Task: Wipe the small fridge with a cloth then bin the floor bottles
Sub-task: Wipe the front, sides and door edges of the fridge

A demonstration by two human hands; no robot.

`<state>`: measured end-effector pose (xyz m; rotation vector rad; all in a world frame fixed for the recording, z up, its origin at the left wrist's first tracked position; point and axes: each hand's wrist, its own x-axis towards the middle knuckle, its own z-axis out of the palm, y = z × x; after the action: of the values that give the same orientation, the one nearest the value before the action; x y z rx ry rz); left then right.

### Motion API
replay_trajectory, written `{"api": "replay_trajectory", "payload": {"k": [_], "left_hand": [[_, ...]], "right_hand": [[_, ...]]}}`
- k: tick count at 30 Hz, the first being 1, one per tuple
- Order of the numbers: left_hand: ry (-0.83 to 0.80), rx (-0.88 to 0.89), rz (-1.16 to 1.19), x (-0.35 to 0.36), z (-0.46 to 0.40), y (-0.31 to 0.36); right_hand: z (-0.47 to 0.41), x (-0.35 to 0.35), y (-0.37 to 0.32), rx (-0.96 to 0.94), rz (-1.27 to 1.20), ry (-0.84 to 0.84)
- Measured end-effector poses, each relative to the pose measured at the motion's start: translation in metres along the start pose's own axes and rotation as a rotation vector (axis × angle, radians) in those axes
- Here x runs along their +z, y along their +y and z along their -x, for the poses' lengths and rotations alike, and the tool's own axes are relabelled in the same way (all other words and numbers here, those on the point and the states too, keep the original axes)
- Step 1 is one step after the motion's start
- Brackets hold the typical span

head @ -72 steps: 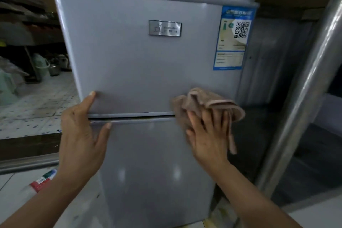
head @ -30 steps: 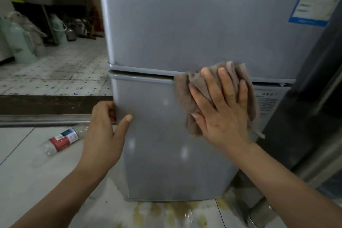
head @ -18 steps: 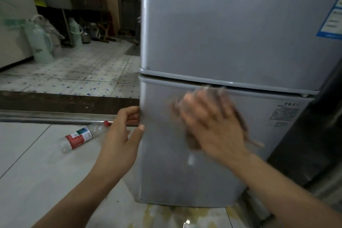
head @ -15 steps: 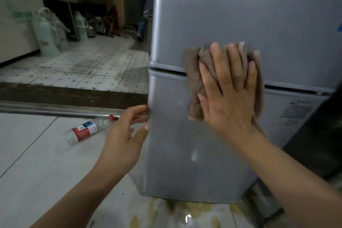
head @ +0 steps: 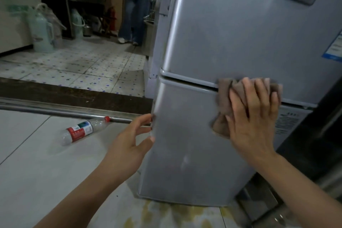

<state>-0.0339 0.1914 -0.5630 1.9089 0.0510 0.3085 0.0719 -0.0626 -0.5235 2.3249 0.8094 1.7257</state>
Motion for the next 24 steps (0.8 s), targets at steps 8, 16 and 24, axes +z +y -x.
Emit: {"api": "replay_trajectory", "payload": {"k": [8, 16, 24], "left_hand": [[0.020, -0.057, -0.065, 0.005, -0.003, 0.006], [0.080, -0.036, -0.078, 0.007, -0.003, 0.008], [0.138, -0.033, -0.046, 0.013, -0.004, 0.008]], "right_hand": [[-0.036, 0.003, -0.049, -0.050, -0.134, 0.072], [0.012, -0.007, 0.026, 0.119, -0.031, 0.078], [-0.016, 0.002, -0.034, 0.140, -0.176, 0.105]]}}
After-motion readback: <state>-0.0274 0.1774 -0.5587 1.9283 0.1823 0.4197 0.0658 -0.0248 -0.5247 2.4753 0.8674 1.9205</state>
